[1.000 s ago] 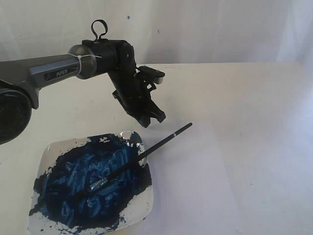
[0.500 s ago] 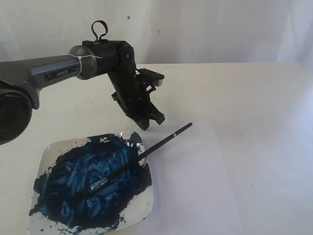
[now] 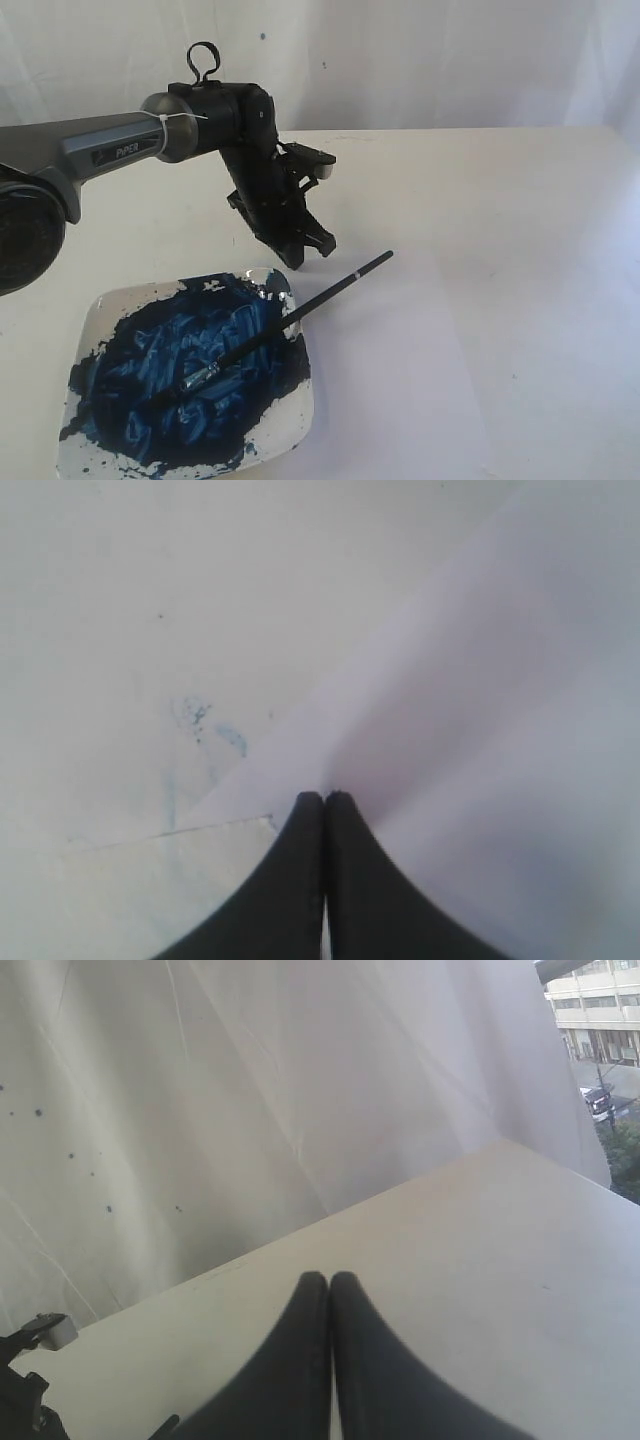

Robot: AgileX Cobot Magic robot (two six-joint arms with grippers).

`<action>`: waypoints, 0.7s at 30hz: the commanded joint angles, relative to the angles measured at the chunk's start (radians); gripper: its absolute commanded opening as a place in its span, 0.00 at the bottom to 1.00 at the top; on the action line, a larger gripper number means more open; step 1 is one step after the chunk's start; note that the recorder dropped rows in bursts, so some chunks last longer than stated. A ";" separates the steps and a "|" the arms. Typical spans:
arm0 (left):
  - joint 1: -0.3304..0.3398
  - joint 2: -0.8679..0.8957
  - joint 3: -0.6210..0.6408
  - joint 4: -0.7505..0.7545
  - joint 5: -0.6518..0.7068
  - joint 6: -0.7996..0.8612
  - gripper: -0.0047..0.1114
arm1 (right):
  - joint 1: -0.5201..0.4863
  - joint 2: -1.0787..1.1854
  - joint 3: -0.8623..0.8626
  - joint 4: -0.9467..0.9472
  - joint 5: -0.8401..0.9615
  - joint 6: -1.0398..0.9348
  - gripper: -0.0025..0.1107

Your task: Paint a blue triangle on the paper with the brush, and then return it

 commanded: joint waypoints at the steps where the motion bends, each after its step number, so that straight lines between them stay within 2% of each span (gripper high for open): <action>1: -0.001 0.014 -0.006 -0.027 0.031 0.003 0.04 | -0.005 -0.006 0.005 -0.009 -0.003 -0.001 0.02; 14: -0.001 0.020 -0.006 -0.023 0.027 0.003 0.04 | -0.005 -0.006 0.005 -0.009 -0.003 0.001 0.02; 21: -0.001 0.020 -0.006 -0.023 0.027 0.003 0.04 | 0.014 -0.006 0.005 -0.007 -0.030 0.133 0.02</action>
